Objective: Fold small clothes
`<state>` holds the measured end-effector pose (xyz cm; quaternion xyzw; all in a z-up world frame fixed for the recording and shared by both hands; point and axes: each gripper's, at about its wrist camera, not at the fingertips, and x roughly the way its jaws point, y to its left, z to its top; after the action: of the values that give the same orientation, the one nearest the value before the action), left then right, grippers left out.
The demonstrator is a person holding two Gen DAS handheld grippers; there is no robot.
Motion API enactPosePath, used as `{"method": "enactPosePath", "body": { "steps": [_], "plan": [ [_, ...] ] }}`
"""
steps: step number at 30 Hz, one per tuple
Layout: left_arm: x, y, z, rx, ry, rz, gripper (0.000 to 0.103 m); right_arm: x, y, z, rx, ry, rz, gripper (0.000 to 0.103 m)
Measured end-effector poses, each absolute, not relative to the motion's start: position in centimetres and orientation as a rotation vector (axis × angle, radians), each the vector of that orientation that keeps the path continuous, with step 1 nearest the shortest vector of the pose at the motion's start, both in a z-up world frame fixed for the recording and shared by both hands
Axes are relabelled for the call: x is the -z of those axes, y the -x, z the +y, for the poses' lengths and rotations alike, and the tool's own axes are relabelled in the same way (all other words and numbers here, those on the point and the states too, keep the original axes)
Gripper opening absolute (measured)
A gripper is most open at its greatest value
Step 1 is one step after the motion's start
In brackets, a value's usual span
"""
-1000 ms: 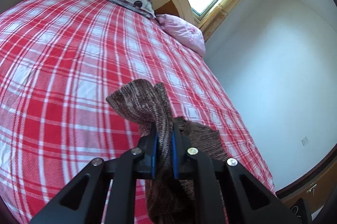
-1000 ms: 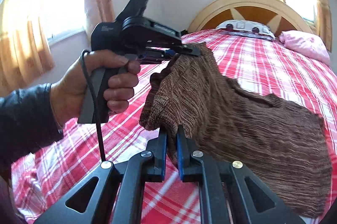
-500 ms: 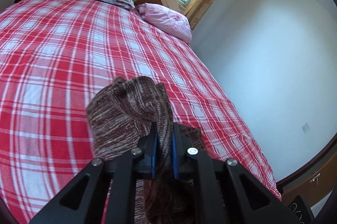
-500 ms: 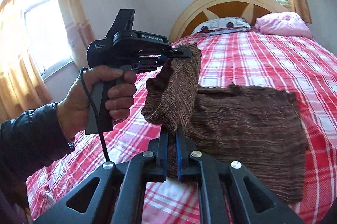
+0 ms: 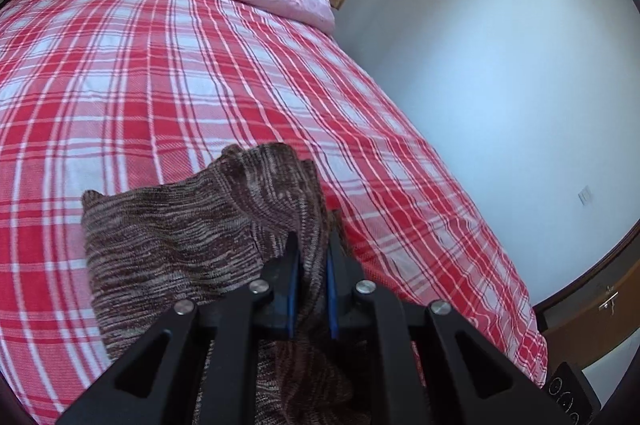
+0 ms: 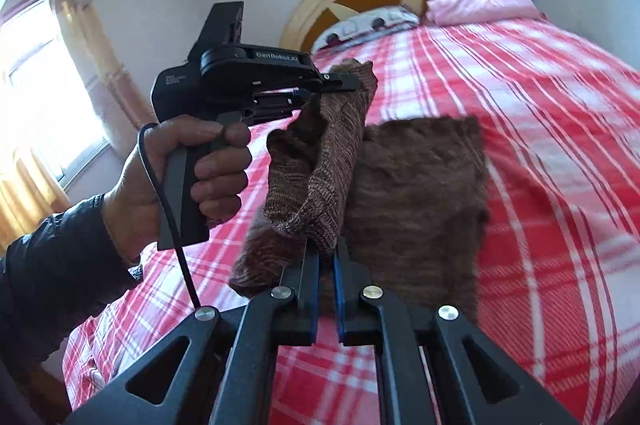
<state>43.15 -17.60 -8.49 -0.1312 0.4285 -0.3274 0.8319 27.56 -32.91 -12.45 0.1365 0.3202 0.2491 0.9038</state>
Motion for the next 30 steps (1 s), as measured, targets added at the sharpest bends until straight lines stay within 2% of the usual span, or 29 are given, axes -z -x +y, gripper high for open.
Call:
{"method": "enactPosePath", "body": {
  "steps": [9,13,14,15,16,18,19,23,24,25,27,30],
  "plan": [
    [10.5,-43.4,-22.9,0.681,0.167,0.962,0.013,15.3,-27.4,-36.2,-0.428,-0.354,0.733,0.006],
    [9.5,-42.6,-24.1,0.698,0.162,0.943,0.015,16.2,-27.0,-37.9,-0.386,-0.413,0.752,0.006],
    [8.8,-42.1,-24.1,0.708,0.160,0.919,0.022,16.2,-26.9,-38.1,-0.384,-0.417,0.757,0.006],
    [8.1,-41.3,-23.9,0.709,0.142,0.897,0.034,16.3,-26.9,-38.2,-0.379,-0.418,0.760,0.006],
    [7.5,-40.7,-23.5,0.716,0.125,0.877,0.041,16.3,-26.7,-38.5,-0.367,-0.427,0.756,0.006],
    [6.6,-39.1,-22.2,0.706,0.082,0.824,0.067,16.3,-26.5,-39.0,-0.351,-0.444,0.749,0.006],
    [6.4,-38.4,-21.2,0.688,0.058,0.805,0.070,16.3,-26.3,-39.3,-0.340,-0.448,0.746,0.006],
    [7.4,-36.4,-17.1,0.607,0.000,0.794,0.072,15.7,-25.5,-40.6,-0.250,-0.437,0.706,0.008],
    [7.9,-36.0,-16.1,0.586,-0.011,0.793,0.075,15.1,-25.2,-40.8,-0.219,-0.415,0.679,0.019],
    [8.5,-35.5,-14.9,0.557,-0.018,0.786,0.076,14.3,-25.1,-40.6,-0.198,-0.384,0.653,0.052],
    [9.7,-34.9,-12.9,0.511,-0.006,0.784,0.079,12.4,-25.2,-39.8,-0.210,-0.338,0.605,0.088],
    [11.9,-34.6,-11.0,0.493,0.068,0.828,0.079,10.5,-26.9,-38.2,-0.314,-0.338,0.582,0.087]
  ]
}}
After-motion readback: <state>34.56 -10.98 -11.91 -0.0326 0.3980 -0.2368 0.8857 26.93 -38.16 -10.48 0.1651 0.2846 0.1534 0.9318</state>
